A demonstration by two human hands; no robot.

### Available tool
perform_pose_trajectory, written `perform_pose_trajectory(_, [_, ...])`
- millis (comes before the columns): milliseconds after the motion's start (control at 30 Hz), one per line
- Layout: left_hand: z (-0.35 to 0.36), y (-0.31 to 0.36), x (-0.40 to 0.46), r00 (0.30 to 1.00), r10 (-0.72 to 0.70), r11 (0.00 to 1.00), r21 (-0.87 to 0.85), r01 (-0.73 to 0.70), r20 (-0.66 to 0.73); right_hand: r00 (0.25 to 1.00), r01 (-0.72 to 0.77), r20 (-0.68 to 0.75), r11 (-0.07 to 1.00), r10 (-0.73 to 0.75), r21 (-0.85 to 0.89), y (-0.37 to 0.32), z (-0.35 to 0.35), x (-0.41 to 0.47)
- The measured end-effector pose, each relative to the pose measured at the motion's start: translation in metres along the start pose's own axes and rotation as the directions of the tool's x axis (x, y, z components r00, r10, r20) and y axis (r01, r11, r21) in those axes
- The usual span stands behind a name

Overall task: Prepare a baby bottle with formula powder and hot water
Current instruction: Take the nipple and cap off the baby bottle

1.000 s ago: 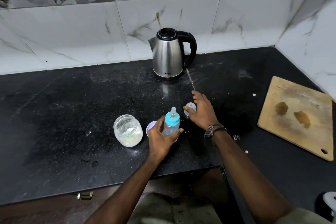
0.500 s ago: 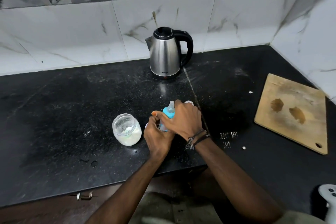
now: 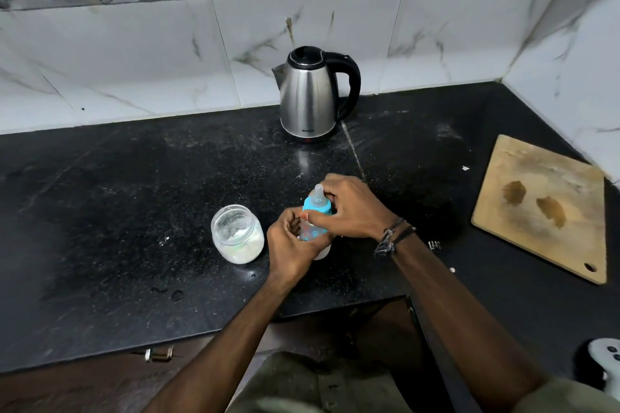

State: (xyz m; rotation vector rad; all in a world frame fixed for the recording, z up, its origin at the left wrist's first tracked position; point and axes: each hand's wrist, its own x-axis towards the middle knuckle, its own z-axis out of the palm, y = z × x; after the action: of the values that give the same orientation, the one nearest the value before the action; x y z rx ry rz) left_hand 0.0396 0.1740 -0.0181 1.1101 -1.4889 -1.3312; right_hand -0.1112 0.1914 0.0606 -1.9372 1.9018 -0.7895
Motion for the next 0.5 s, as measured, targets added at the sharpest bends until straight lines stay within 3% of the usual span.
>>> perform_pose_trajectory(200, [0.002,0.001,0.000,0.999,0.014,1.000,0.018,-0.014,-0.040,0.981,-0.113,0.185,0.958,0.064,0.265,-0.004,-0.016,-0.001])
perform_pose_trajectory(267, [0.001,0.001,0.000,0.998,0.025,0.999,0.022,-0.024,-0.053,0.987,-0.131,0.123,0.969,0.107,0.210,-0.007,-0.016,-0.002])
perform_pose_trajectory(400, [0.001,0.001,-0.002,0.996,0.028,1.000,0.013,-0.027,-0.081,0.986,-0.168,0.001,0.982,0.169,-0.088,-0.017,-0.006,-0.003])
perform_pose_trajectory(500, [0.002,0.001,-0.004,0.997,0.019,1.000,0.002,-0.018,-0.070,0.988,-0.152,0.047,0.988,0.150,0.032,-0.015,-0.004,-0.004])
